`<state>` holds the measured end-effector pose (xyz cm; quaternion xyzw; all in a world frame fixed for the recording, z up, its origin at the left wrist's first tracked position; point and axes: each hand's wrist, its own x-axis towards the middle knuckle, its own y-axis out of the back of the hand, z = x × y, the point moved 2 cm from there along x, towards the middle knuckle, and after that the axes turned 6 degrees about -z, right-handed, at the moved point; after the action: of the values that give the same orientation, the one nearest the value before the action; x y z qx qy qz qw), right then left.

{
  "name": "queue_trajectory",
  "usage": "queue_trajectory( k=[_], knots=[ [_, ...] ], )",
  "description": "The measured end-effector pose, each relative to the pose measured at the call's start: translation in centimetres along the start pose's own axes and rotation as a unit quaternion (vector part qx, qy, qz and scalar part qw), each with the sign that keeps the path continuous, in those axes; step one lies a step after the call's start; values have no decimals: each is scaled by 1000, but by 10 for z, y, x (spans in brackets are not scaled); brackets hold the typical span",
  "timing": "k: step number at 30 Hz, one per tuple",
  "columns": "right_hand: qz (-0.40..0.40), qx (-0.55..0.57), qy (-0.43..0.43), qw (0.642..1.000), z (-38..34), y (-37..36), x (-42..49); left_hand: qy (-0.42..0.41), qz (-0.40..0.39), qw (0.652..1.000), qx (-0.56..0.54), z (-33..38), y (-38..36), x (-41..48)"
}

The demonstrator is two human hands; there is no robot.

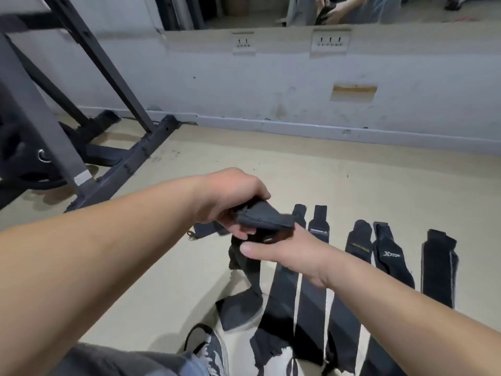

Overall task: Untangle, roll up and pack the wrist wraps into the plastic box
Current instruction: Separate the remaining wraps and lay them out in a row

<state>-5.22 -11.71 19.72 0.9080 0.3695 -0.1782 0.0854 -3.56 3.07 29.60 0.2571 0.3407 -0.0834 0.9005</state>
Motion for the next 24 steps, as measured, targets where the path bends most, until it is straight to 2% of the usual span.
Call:
queue_trajectory(
  k=[2, 4, 8, 12, 16, 21, 24],
  knots=[
    [70, 21, 22, 997, -11, 5, -9, -27, -1, 998, -60, 11, -7, -13],
    [95, 56, 32, 993, -12, 9, -19, -43, 11, 998, -54, 15, -10, -22],
    [75, 106, 2, 992, 7, -7, -38, -44, 30, 995, 82, 4, -19, -25],
    [87, 203, -52, 974, 32, -18, -60, -46, -33, 991, 119, -12, -41, -14],
    [126, 231, -94, 960, 49, -4, -79, -55, -139, 987, 56, -11, -68, -5],
    [127, 257, -86, 954, 56, 16, -91, -90, -136, 986, 13, 5, -83, 1],
    [111, 266, -73, 955, 60, 22, -96, -119, -114, 985, 45, 10, -81, 8]
  ],
)
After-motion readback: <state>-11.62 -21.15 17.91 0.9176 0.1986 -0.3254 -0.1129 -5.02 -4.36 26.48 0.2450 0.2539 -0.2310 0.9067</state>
